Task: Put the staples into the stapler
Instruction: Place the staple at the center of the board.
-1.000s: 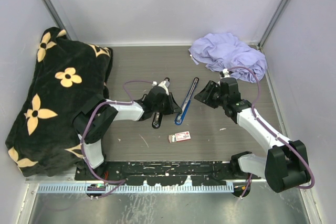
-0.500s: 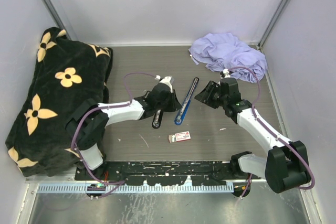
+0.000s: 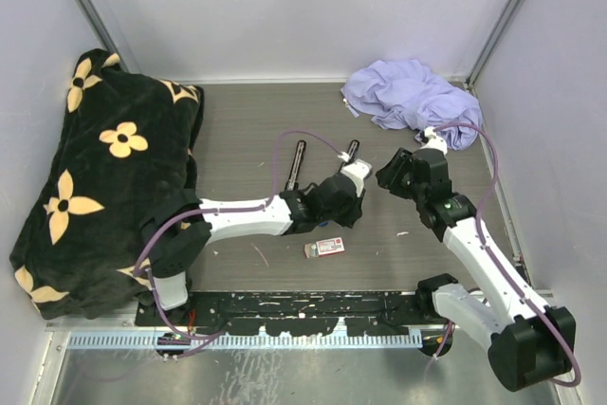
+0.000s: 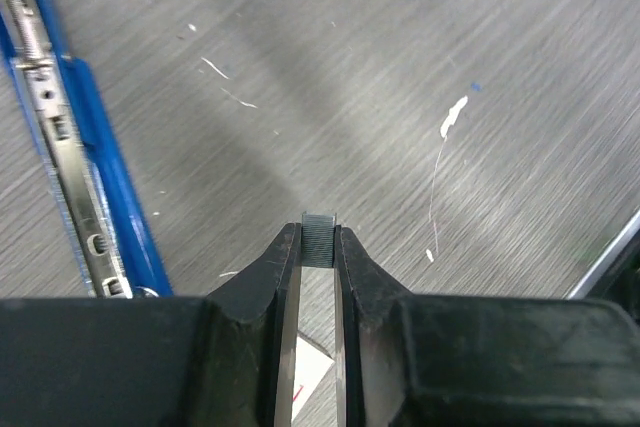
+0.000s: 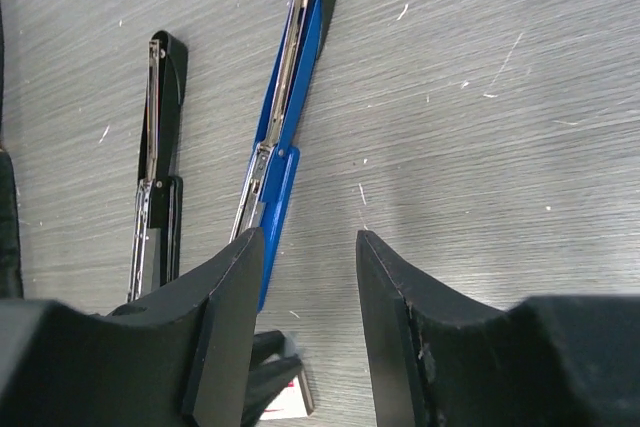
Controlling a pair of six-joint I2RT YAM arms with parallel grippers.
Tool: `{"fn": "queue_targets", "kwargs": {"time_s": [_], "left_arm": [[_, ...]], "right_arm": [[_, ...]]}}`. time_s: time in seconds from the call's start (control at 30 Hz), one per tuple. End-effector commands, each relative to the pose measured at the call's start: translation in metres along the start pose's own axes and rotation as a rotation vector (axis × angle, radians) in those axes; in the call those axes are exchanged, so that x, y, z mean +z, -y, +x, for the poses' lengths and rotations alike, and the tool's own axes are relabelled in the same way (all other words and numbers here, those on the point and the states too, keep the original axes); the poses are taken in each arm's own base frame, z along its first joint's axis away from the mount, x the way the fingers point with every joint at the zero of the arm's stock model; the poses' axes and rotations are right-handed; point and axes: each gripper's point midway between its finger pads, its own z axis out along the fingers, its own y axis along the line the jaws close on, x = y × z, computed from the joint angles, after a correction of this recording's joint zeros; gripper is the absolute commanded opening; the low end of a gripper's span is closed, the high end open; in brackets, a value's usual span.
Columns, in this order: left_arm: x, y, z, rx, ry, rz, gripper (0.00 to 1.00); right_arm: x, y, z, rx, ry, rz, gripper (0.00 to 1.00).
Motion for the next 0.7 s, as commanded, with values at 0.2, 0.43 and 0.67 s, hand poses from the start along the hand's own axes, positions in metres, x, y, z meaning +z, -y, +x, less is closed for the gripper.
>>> {"fn": "queue_targets", "kwargs": {"time_s": [0.2, 0.43, 0.67], "left_arm": [[0.030, 0.009, 0.026, 0.387, -0.029, 0.073, 0.17], [0.038, 0.009, 0.048, 0.517, -0.056, 0.154, 0.20], [0.047, 0.008, 0.066, 0.551, -0.093, 0.191, 0.26]], "right_arm": [[-0.022, 0.007, -0.014, -0.037, 0.096, 0.014, 0.48], [-0.023, 0.011, -0.008, -0.032, 0.084, 0.017, 0.49], [-0.021, 0.012, -0.003, -0.033, 0.060, 0.017, 0.49]]}}
